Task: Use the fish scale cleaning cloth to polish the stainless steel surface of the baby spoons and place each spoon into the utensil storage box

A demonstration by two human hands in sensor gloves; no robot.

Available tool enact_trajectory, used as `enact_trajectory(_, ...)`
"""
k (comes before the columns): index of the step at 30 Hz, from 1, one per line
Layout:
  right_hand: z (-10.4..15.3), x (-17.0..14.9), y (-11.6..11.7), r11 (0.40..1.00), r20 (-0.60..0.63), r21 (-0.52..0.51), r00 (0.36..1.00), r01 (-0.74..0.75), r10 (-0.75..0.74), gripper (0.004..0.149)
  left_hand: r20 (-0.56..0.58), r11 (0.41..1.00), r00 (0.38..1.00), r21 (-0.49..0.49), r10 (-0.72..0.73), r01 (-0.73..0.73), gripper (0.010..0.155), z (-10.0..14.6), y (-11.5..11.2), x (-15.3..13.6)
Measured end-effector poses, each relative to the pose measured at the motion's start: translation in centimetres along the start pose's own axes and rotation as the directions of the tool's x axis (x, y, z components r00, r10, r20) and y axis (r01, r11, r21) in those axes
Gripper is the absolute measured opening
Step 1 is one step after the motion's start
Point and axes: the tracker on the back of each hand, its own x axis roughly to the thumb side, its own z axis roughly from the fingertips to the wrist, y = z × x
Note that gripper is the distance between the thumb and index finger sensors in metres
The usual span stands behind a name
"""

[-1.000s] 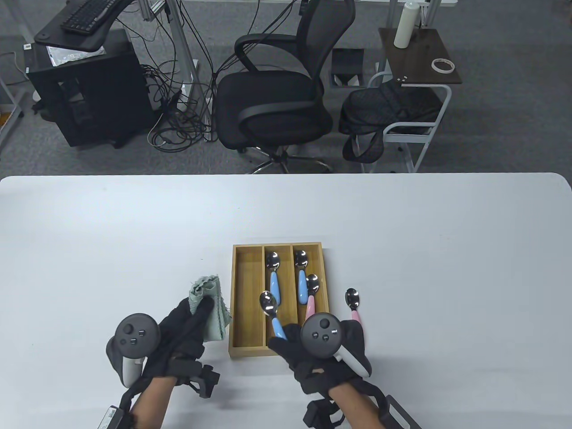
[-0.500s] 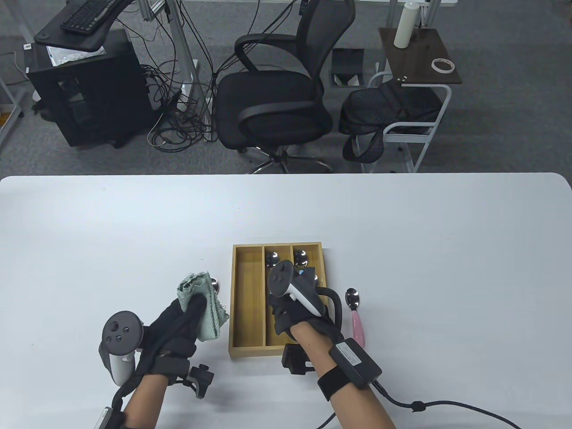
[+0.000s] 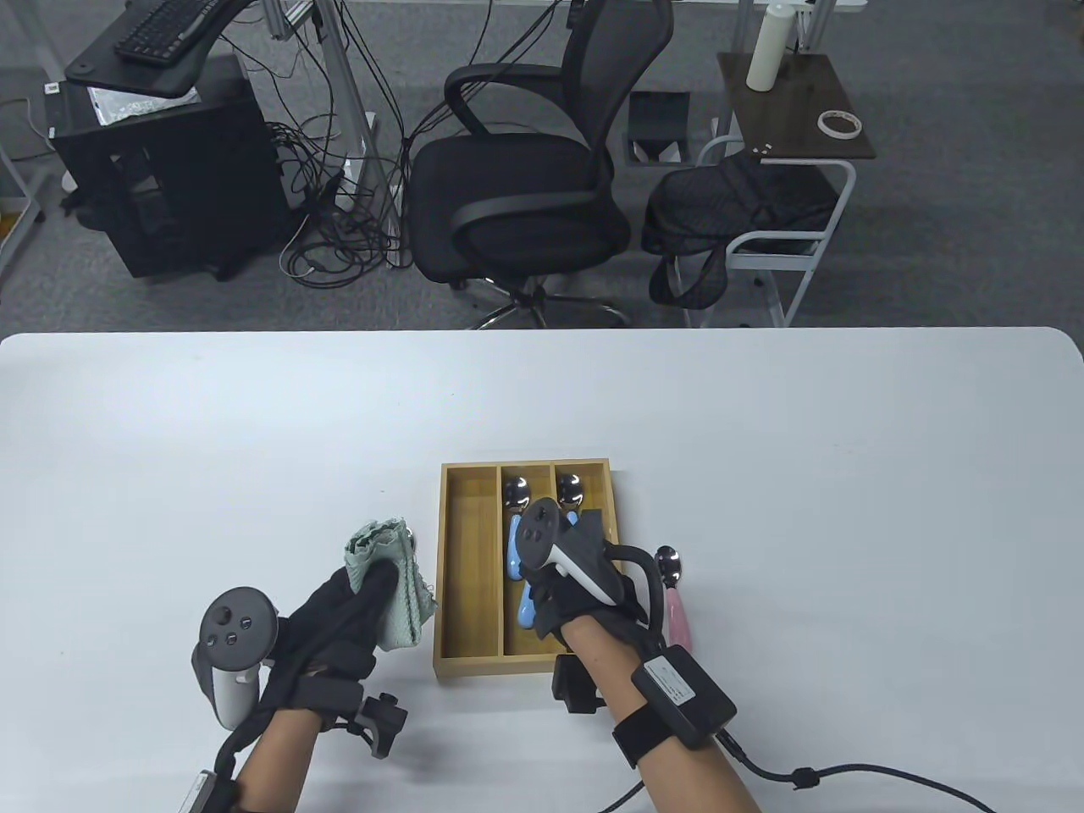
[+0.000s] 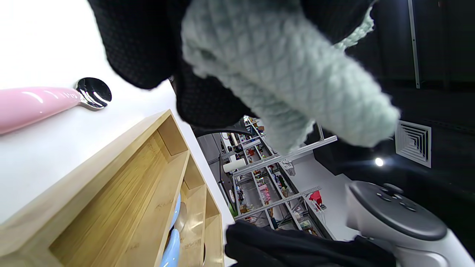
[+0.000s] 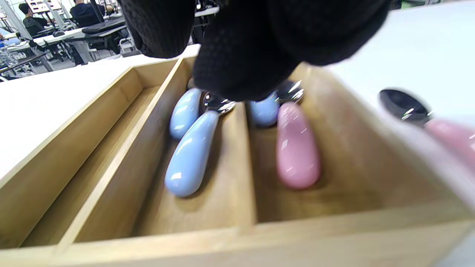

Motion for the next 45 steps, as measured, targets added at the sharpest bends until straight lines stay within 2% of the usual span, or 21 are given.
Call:
enact_trajectory(5, 0.4, -4.8, -1.9, 0.991, -0.128, -0.098, 0.989, -0.086, 0.074, 0.055, -0.004, 1.000, 1.000, -0.017, -0.001, 0.001, 0.049, 0.0, -0.2, 0.1)
enact_trajectory(7, 0.4, -6.8, -1.4, 0.988, -0.187, -0.083, 0.976, -0.132, 0.115, 0.055, -0.005, 1.000, 1.000, -0.025, -0.007, 0.007, 0.049, 0.0, -0.4, 0.1)
enact_trajectory(10, 0.1, -9.3, 0.7, 0.987, -0.238, 0.005, 0.958, -0.162, 0.159, 0.060, -0.006, 0.999, 1.000, -0.037, -0.007, 0.007, 0.049, 0.0, -0.5, 0.1)
enact_trajectory(14, -0.2, -10.3, 3.4, 0.974, -0.232, 0.150, 0.952, -0.167, 0.199, 0.066, -0.007, 0.999, 1.000, -0.037, -0.005, 0.005, 0.049, 0.1, -0.6, 0.0)
enact_trajectory(16, -0.3, -10.2, 4.2, 0.962, -0.225, 0.189, 0.945, -0.196, 0.236, 0.067, -0.012, 0.999, 1.000, -0.041, 0.008, -0.009, 0.050, 0.1, -0.7, 0.0)
enact_trajectory(19, -0.9, -10.5, 5.3, 0.951, -0.227, 0.240, 0.941, -0.194, 0.250, 0.055, -0.024, 0.996, 0.998, -0.061, 0.060, -0.061, 0.050, 0.0, -0.9, 0.0)
enact_trajectory(21, -1.3, -10.8, 5.4, 0.960, -0.238, 0.217, 0.945, -0.174, 0.225, 0.054, -0.029, 0.995, 0.997, -0.072, 0.073, -0.075, 0.050, 0.1, -1.1, 0.0)
enact_trajectory(23, -1.4, -11.3, 5.2, 0.958, -0.228, 0.243, 0.951, -0.150, 0.207, 0.052, -0.029, 0.994, 0.997, -0.083, 0.069, -0.071, 0.050, 0.1, -1.3, 0.1)
enact_trajectory(25, -1.2, -11.7, 4.8, 0.977, -0.224, 0.197, 0.967, -0.079, 0.123, 0.050, -0.028, 0.993, 0.997, -0.095, 0.065, -0.067, 0.050, 0.1, -1.6, 0.1)
enact_trajectory(28, 0.1, -12.0, 3.3, 0.993, -0.163, 0.099, 0.986, 0.062, -0.046, 0.048, -0.042, 0.989, 0.996, -0.117, 0.081, -0.085, 0.050, 0.1, -1.9, 0.0)
enact_trajectory(29, 0.9, -11.9, 2.8, 0.985, -0.104, 0.062, 0.983, 0.158, -0.151, 0.048, -0.052, 0.987, 0.994, -0.126, 0.092, -0.098, 0.051, 0.1, -2.0, -0.1)
enact_trajectory(31, 2.3, -11.5, 1.8, 0.929, 0.022, 0.094, 0.933, 0.357, -0.360, 0.048, -0.071, 0.983, 0.991, -0.137, 0.115, -0.124, 0.052, 0.1, -2.2, -0.3)
enact_trajectory(32, 3.3, -11.1, 1.1, 0.890, 0.105, 0.121, 0.886, 0.439, -0.451, 0.048, -0.086, 0.979, 0.988, -0.144, 0.131, -0.142, 0.052, 0.1, -2.4, -0.4)
enact_trajectory(34, 4.8, -10.1, 0.7, 0.848, 0.278, 0.135, 0.802, 0.512, -0.528, 0.048, -0.106, 0.969, 0.981, -0.168, 0.163, -0.179, 0.053, 0.0, -2.8, -0.7)
enact_trajectory(36, 6.2, -8.9, 0.9, 0.849, 0.359, 0.178, 0.770, 0.498, -0.527, 0.047, -0.132, 0.955, 0.970, -0.194, 0.203, -0.226, 0.055, 0.0, -3.3, -0.9)
enact_trajectory(39, 7.6, -7.2, 1.2, 0.899, 0.459, 0.166, 0.776, 0.404, -0.433, 0.047, -0.156, 0.934, 0.955, -0.221, 0.251, -0.282, 0.057, 0.0, -3.8, -1.1)
enact_trajectory(45, 9.4, -5.0, 1.6, 0.924, 0.537, 0.176, 0.753, 0.341, -0.380, 0.047, -0.143, 0.933, 0.961, -0.242, 0.238, -0.267, 0.060, 0.2, -4.5, -0.8)
